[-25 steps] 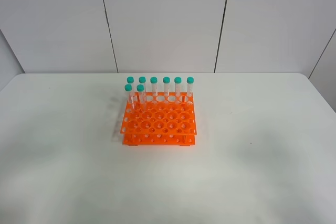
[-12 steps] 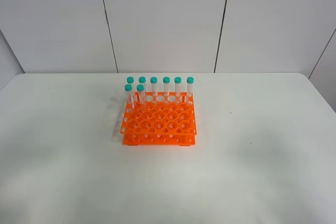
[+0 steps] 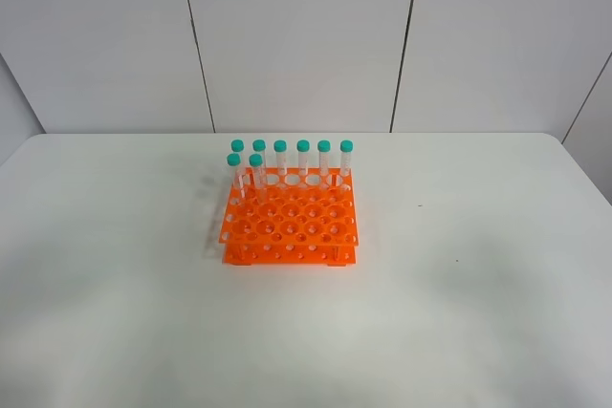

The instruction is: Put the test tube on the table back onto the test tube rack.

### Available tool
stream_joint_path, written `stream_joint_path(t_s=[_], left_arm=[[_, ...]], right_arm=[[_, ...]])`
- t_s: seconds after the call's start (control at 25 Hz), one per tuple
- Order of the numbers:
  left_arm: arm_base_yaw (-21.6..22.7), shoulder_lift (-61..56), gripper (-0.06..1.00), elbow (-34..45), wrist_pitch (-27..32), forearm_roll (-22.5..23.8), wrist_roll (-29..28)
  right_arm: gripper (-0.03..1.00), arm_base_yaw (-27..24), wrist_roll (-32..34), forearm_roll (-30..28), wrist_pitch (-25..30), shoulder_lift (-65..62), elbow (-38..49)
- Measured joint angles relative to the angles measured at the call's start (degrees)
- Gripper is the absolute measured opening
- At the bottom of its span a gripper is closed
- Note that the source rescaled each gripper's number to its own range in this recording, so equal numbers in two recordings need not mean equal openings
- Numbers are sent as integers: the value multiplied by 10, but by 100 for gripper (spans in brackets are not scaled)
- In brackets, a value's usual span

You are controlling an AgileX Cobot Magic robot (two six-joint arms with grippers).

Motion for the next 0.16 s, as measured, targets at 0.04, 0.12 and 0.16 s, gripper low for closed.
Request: stream_joint_path(t_s=[0.04, 0.12, 0.16], left_arm=[[3, 0, 100, 0, 0, 0, 0], [9, 0, 100, 0, 0, 0, 0], [10, 0, 100, 0, 0, 0, 0]], right_arm=[[100, 0, 0, 0, 0, 0, 0], [100, 0, 0, 0, 0, 0, 0], [100, 0, 0, 0, 0, 0, 0]])
